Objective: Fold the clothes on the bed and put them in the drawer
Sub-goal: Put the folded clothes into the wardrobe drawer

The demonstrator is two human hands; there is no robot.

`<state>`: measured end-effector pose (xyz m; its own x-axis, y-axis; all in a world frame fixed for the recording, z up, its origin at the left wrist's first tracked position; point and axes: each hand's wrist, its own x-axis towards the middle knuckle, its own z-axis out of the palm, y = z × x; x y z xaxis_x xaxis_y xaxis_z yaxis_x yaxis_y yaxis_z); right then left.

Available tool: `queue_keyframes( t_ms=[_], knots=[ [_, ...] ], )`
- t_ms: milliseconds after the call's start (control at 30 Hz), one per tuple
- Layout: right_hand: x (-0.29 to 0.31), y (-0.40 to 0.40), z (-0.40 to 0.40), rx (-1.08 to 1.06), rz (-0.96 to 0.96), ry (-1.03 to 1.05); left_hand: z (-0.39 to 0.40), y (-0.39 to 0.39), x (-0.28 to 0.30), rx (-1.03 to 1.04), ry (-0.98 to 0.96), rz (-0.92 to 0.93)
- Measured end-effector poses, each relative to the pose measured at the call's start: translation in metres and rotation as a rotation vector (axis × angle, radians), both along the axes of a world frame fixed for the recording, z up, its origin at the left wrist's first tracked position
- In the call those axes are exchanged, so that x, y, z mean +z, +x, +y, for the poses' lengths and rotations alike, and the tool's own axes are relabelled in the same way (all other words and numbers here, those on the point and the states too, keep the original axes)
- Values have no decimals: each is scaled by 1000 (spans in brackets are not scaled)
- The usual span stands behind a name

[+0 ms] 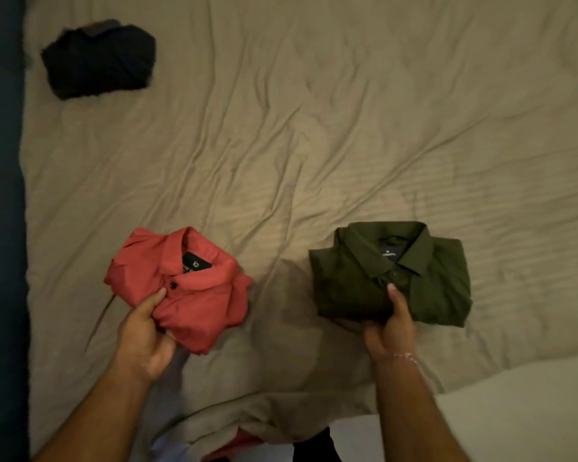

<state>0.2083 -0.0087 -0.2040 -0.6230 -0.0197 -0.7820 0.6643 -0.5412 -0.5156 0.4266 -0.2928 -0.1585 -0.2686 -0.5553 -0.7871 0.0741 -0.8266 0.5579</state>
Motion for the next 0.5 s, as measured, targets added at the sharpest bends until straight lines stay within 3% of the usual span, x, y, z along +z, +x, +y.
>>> queue_keyframes(
  t_ms=[100,267,500],
  knots=[
    [9,-13,1,-30,-7,-33,27,-33,21,6,-13,58],
    [85,-26,29,-150,112,-87,87,-96,88,-5,-1,167],
    [195,-16,129,-400,284,-43,179,-164,179,-231,122,321]
  ],
)
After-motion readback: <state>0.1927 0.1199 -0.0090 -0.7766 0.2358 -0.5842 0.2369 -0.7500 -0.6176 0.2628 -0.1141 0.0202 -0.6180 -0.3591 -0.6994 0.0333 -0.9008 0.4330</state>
